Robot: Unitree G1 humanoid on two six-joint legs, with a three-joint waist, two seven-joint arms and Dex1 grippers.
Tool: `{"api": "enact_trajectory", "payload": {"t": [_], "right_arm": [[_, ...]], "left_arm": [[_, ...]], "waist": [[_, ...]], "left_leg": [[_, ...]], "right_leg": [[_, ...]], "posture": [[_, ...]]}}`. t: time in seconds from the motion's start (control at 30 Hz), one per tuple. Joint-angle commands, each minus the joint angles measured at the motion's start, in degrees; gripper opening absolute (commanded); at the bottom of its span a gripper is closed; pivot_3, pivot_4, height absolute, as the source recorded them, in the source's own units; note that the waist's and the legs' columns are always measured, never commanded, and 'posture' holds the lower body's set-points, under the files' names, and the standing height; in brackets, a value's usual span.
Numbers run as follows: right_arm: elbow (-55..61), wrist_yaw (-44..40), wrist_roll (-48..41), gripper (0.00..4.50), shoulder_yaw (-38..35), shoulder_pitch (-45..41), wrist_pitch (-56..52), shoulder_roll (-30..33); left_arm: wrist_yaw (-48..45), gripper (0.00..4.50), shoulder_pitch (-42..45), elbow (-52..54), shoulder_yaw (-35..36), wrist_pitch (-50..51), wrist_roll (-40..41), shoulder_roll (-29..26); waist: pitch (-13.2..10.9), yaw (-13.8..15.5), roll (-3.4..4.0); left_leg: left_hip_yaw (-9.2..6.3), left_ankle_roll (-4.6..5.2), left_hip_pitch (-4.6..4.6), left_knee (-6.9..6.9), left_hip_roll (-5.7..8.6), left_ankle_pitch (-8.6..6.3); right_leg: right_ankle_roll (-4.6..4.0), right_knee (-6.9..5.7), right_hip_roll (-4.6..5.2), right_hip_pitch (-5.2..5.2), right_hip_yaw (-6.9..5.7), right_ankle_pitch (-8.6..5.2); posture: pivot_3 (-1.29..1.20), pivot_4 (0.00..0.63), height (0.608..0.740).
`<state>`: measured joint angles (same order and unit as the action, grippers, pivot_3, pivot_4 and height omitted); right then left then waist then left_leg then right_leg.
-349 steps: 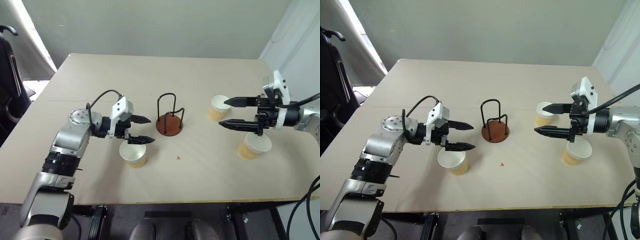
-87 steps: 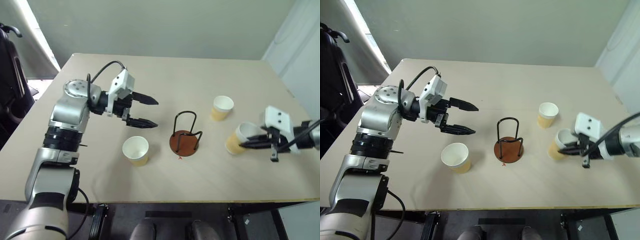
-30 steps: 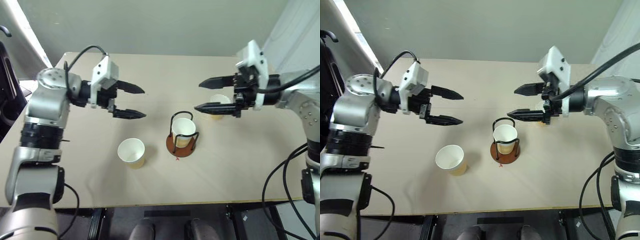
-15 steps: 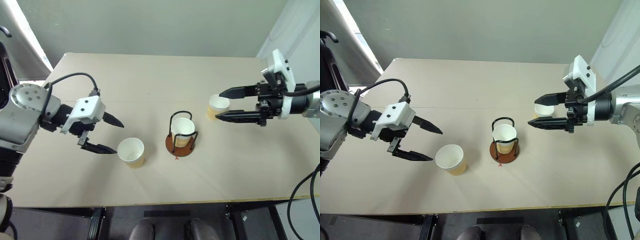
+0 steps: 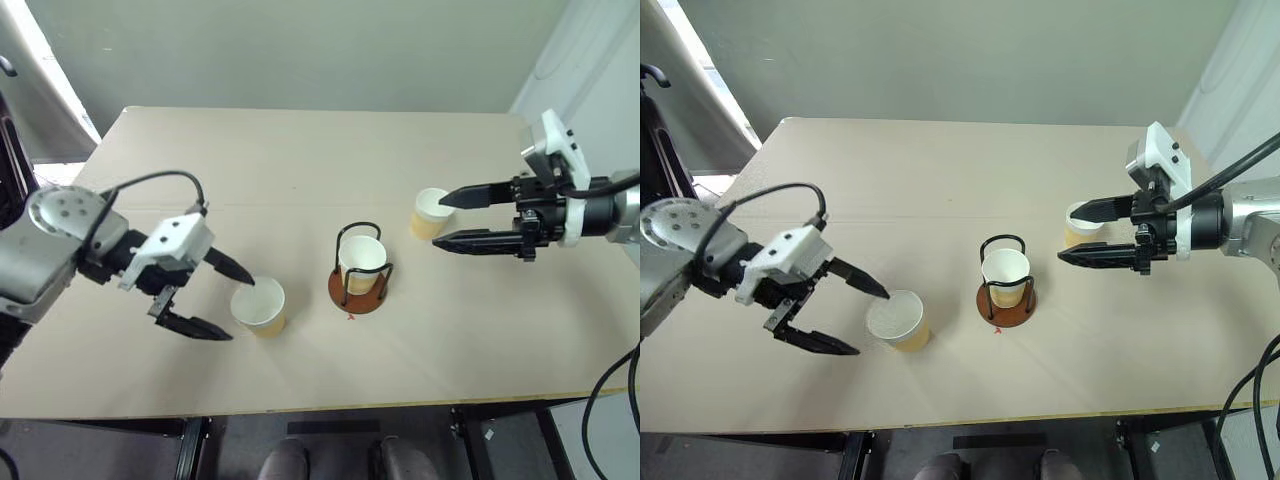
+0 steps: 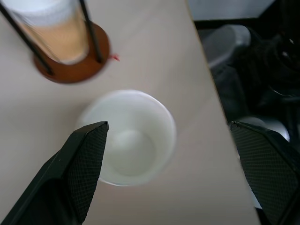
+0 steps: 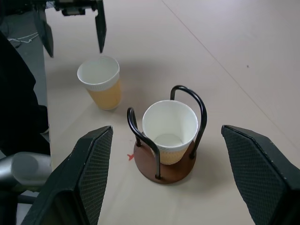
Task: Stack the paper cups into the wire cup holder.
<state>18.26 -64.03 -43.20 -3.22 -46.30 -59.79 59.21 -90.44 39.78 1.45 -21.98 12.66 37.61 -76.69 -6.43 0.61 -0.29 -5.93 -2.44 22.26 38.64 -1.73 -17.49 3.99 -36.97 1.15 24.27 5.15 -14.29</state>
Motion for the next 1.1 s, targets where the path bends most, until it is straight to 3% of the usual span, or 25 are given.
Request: {"api": "enact_trajectory", "payload": {"t": [0.03, 0.37, 0.77, 1.1], "right_arm": [[1.0, 0.4, -1.1, 3.73, -2.1, -0.7, -0.1, 1.1], [2.1, 1.3, -0.6, 3.73, -3.1, 1.4, 1.8, 1.5], [3.6, -0.7, -0.3, 3.73, -6.7, 10.5, 14.3, -0.7], [2.9, -4.2, 2.9, 3.73, -6.2, 15.6, 27.7, -4.3]], "left_arm": [[-2.1, 4.5, 1.1, 1.3, -1.0, -3.0, 0.2, -1.3], [-2.1, 4.5, 1.4, 0.4, -3.3, -8.4, -8.2, 3.2], [-2.1, 4.5, 2.8, 3.9, -2.3, -2.8, -9.7, 7.2], [-2.1, 4.5, 4.6, 4.0, -4.0, -2.6, -10.2, 6.8]], "waist": [[0.0, 0.0, 0.0], [0.0, -0.1, 0.0], [0.0, -0.1, 0.0], [0.0, -0.1, -0.01]], "left_leg": [[-0.01, 0.0, 0.0, 0.0, 0.0, 0.0], [-0.01, 0.0, 0.0, -0.01, 0.0, 0.0], [0.0, -0.01, -0.01, 0.0, 0.01, 0.0], [-0.01, -0.01, -0.01, 0.06, 0.01, 0.0]], "right_leg": [[0.0, 0.0, 0.0, -0.01, -0.01, 0.0], [-0.01, -0.01, 0.01, 0.0, -0.02, -0.01], [-0.02, -0.05, 0.02, -0.03, -0.04, -0.01], [-0.02, -0.06, 0.02, -0.06, -0.06, -0.01]], "posture": [[0.0, 0.15, 0.74], [0.0, 0.15, 0.74], [0.0, 0.15, 0.74], [0.0, 0.15, 0.74]]}}
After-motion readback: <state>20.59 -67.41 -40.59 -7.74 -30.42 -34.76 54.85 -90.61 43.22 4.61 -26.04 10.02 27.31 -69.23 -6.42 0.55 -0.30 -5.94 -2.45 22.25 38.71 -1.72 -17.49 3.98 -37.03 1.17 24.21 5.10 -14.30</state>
